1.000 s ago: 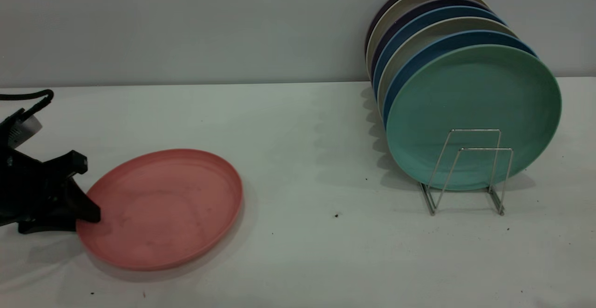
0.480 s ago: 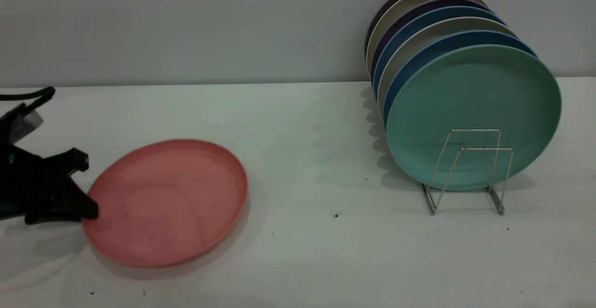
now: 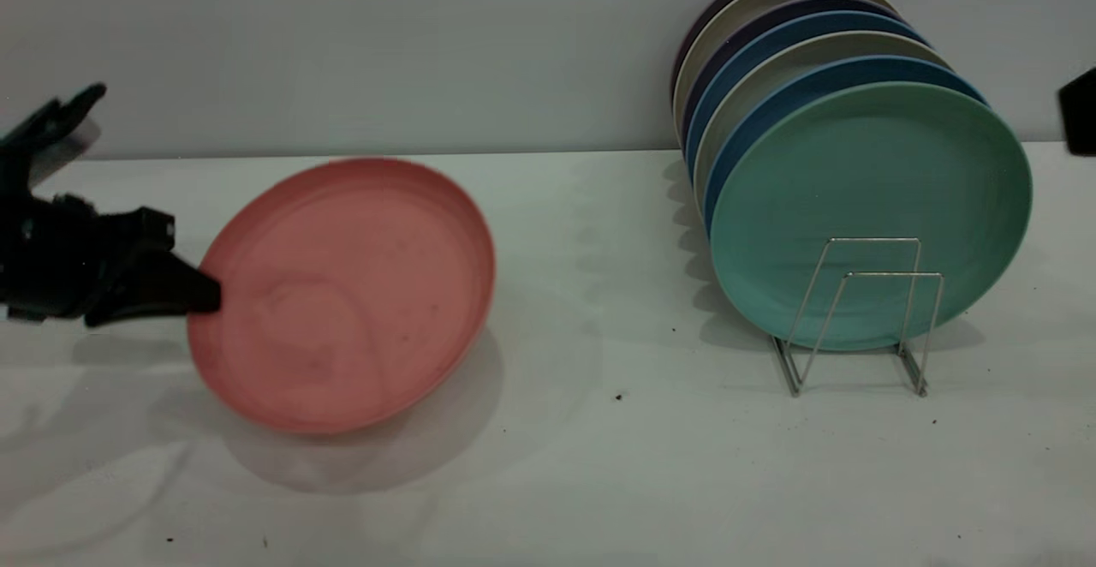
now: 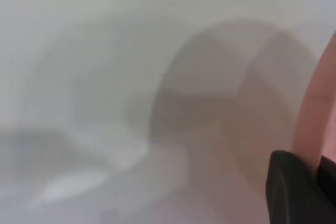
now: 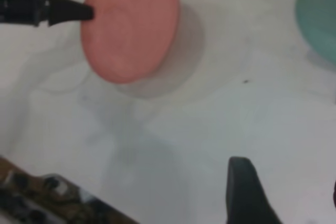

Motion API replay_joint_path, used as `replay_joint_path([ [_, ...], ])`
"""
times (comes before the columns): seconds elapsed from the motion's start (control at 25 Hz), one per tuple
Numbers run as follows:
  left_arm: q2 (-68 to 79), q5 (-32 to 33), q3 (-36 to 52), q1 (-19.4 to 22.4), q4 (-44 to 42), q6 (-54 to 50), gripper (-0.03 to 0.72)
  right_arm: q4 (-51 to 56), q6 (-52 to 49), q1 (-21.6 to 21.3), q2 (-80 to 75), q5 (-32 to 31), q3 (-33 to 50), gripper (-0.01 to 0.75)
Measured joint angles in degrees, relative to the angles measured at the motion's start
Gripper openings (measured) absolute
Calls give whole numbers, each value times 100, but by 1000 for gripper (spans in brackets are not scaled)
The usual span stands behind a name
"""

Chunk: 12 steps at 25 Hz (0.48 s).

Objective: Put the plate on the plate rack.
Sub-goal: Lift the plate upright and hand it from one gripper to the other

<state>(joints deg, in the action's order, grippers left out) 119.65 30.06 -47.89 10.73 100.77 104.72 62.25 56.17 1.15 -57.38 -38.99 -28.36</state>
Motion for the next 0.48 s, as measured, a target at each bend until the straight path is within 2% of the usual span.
replay_joint_path([
  [0.2, -233, 50, -16, -334, -10, 336, 14, 929, 987, 0, -781, -54, 0, 417],
  [0.48, -280, 70, -40, -1027, -12, 454, 14, 2526, 2749, 0, -2053, -70, -37, 417],
])
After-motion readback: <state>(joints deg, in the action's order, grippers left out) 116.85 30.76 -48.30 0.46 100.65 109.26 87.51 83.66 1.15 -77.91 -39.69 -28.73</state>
